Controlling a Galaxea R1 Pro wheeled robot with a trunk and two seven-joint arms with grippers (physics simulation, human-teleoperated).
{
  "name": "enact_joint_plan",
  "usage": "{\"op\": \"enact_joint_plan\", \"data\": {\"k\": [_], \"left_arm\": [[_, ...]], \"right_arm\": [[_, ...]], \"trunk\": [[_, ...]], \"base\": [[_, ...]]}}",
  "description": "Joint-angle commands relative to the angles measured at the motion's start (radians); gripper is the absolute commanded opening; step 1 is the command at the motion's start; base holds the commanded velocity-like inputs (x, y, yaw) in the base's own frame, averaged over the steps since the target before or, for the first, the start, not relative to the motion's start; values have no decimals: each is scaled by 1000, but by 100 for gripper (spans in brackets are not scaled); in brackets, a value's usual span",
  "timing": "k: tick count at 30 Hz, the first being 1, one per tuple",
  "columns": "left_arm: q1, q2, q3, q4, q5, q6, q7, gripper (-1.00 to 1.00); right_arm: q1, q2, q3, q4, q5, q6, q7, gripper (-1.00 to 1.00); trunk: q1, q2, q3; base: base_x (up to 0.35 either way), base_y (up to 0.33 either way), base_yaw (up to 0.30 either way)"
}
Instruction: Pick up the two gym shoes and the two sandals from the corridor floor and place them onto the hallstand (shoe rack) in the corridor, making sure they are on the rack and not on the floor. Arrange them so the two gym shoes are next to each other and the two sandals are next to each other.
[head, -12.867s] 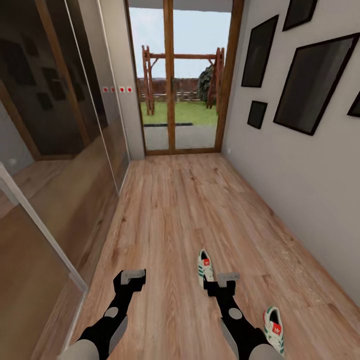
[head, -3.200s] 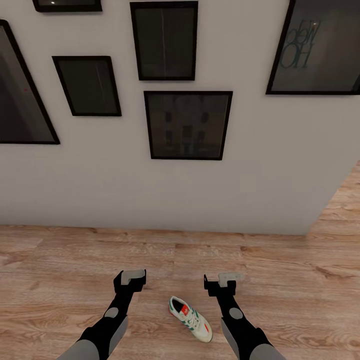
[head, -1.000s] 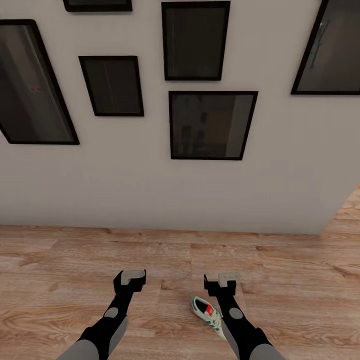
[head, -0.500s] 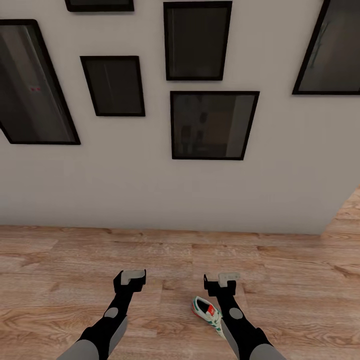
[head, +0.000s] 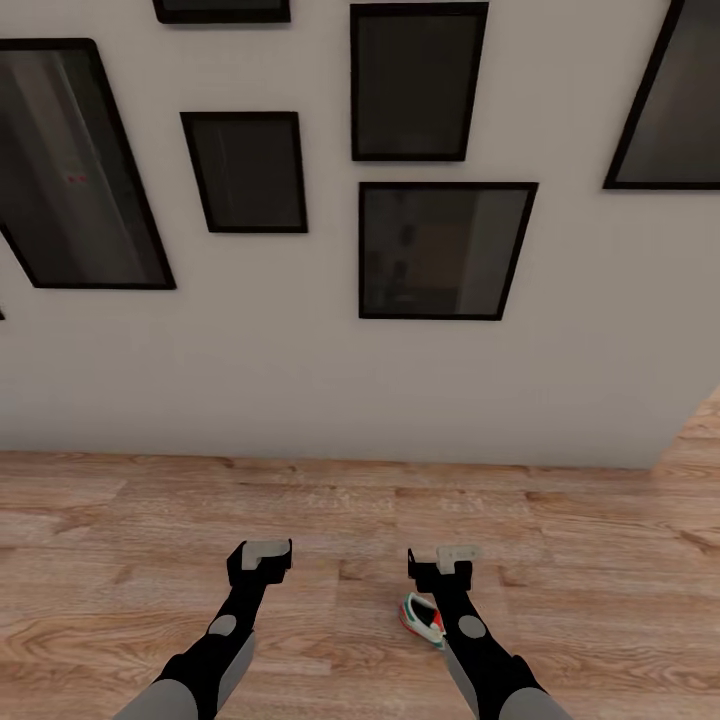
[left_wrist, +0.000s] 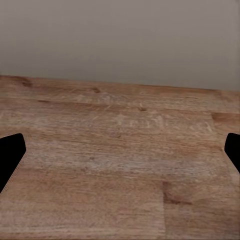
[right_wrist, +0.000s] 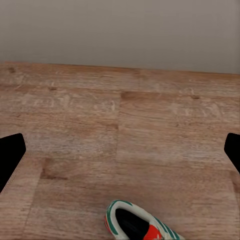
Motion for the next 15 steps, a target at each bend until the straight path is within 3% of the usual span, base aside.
{"op": "enact_joint_plan", "data": {"k": [1, 15], "left_arm": [[-1, 0, 2, 1, -3, -3, 3, 100], [-1, 0, 2, 1, -4, -3, 3, 100]], "right_arm": [[-1, 1, -7, 1, 11, -3, -2, 100], [-1, 1, -7, 1, 11, -3, -2, 100]], "trunk": [[0, 0, -1], [0, 0, -1]], "base": [[0, 150, 0], [0, 45, 0]]}}
